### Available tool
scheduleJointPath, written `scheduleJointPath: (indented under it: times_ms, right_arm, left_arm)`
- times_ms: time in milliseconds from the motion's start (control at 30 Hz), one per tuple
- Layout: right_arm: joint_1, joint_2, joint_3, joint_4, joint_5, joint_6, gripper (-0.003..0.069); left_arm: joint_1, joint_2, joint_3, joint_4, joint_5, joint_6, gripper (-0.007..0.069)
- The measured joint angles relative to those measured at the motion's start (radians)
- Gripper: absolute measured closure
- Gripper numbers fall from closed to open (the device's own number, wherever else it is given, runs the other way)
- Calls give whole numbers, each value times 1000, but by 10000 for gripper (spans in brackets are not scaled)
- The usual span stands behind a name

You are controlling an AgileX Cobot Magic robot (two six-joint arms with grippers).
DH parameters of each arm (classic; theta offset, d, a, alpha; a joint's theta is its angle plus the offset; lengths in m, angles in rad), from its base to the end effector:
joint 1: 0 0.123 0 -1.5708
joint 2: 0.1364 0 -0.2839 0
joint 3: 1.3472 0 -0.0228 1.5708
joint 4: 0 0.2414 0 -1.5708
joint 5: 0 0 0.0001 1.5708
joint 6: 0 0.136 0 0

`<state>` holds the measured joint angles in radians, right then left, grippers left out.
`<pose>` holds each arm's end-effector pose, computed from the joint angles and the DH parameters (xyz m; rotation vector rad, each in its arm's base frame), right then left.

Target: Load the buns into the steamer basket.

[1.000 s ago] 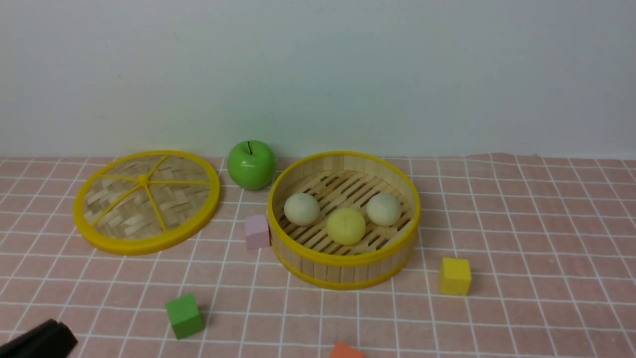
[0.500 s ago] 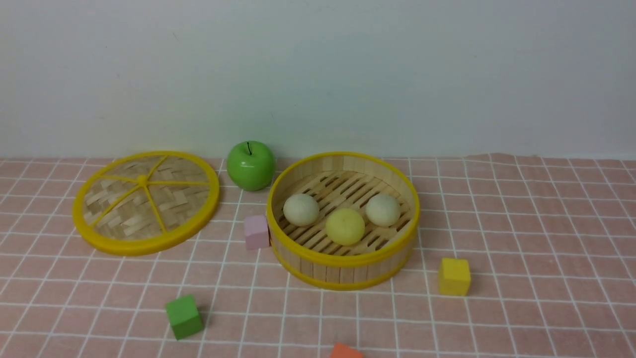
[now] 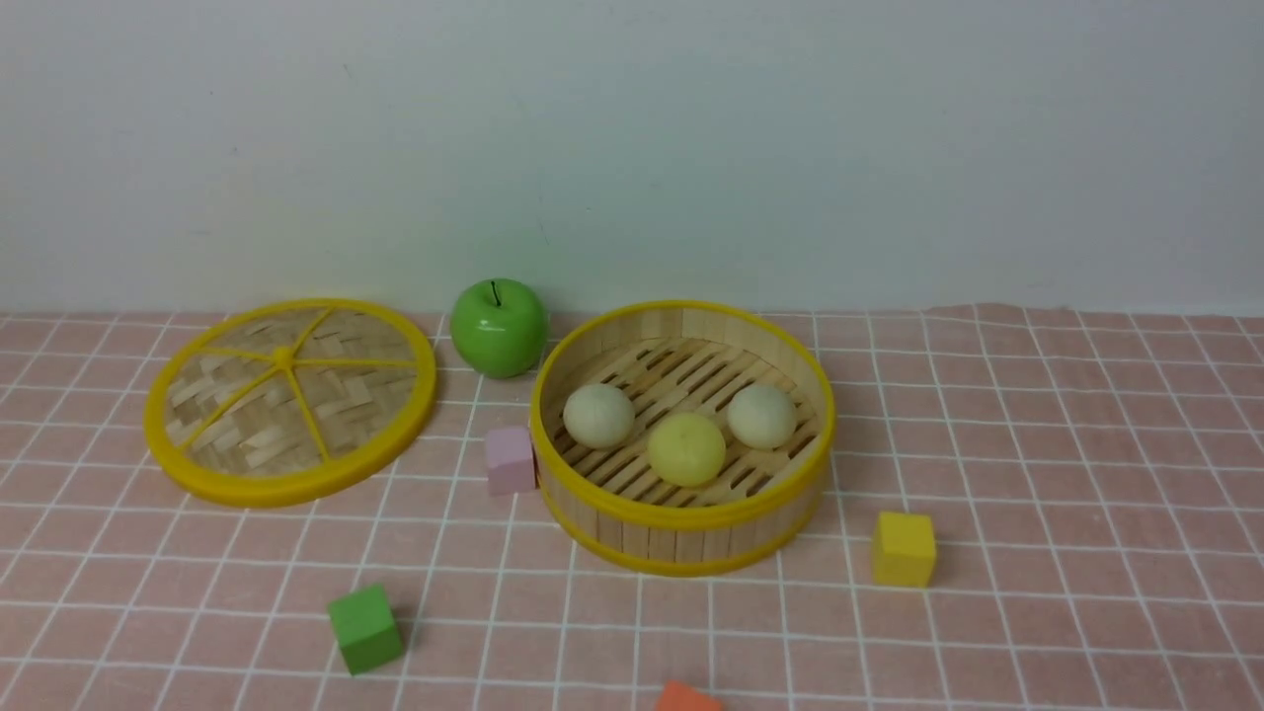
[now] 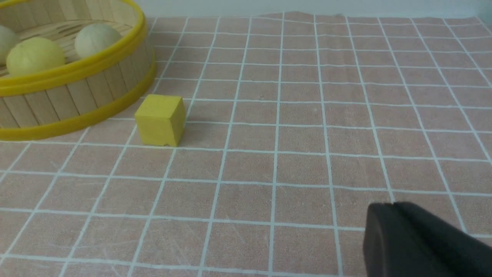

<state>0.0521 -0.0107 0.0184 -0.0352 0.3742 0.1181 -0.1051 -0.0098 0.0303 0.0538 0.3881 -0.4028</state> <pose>0.0872 0.0028 0.1609 0.0399 1.8657 0.0830 0.0865 -0.0063 0.1547 -0.2490 1.8859 -0.2927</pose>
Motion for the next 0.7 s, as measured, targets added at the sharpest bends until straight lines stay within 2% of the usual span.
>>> scheduleJointPath:
  times_ms: [700]
  right_arm:
    - [0,0,0,0,0,0,586]
  left_arm:
    - [0,0,0,0,0,0,638]
